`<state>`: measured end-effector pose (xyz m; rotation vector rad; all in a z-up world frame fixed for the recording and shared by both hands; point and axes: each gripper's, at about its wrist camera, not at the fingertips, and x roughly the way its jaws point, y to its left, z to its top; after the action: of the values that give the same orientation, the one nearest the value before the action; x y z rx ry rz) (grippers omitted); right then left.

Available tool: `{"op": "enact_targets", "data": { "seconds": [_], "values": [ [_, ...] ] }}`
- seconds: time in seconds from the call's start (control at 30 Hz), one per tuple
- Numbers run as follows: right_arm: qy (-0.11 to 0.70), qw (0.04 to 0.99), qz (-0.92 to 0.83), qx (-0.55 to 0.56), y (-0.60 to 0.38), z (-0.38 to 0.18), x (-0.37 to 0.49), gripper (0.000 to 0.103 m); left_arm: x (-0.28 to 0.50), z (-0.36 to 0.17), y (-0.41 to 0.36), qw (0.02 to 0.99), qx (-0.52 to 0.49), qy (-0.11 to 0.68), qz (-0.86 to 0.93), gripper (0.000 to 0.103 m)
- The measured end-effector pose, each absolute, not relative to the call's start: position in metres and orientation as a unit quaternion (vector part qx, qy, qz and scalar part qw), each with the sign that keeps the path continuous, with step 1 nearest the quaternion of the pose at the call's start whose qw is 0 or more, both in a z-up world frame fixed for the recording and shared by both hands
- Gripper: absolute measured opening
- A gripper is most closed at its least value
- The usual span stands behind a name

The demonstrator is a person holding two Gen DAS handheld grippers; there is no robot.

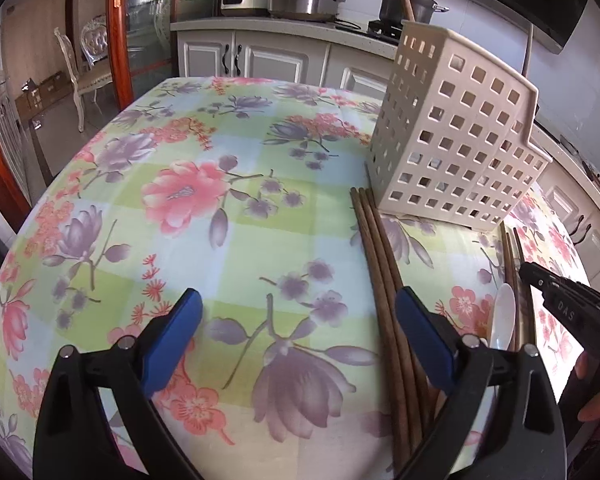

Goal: Organize utensils
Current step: 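Close the right tool on a brown chopstick while the left tool grasps another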

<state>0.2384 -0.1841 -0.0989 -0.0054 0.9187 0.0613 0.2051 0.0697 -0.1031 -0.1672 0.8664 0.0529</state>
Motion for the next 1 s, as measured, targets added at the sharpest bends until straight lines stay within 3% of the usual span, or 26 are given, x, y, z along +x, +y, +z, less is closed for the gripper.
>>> {"op": "enact_targets", "data": {
  "seconds": [0.13, 0.47, 0.67, 0.83, 0.9, 1.0],
  "values": [
    [0.443, 0.896, 0.036, 0.007, -0.189, -0.099, 0.236, 0.01, 0.22, -0.106, 0.063, 0.895, -0.078, 0.439, 0.014, 0.078],
    [0.442, 0.896, 0.047, 0.021, -0.193, -0.099, 0.235, 0.01, 0.242, -0.111, 0.047, 0.885, -0.036, 0.462, 0.038, 0.068],
    [0.443, 0.896, 0.045, -0.003, -0.188, -0.1, 0.237, 0.01, 0.244, -0.11, 0.035, 0.882, -0.003, 0.471, 0.033, 0.046],
    [0.444, 0.895, 0.046, -0.018, -0.186, -0.099, 0.239, 0.01, 0.246, -0.109, 0.02, 0.882, 0.02, 0.471, 0.007, 0.016],
    [0.442, 0.895, 0.049, -0.019, -0.186, -0.099, 0.239, 0.01, 0.245, -0.11, 0.016, 0.884, 0.022, 0.467, 0.0, 0.008],
    [0.439, 0.896, 0.058, -0.003, -0.192, -0.099, 0.238, 0.007, 0.244, -0.11, 0.02, 0.889, 0.008, 0.459, -0.009, 0.008]
  ]
}}
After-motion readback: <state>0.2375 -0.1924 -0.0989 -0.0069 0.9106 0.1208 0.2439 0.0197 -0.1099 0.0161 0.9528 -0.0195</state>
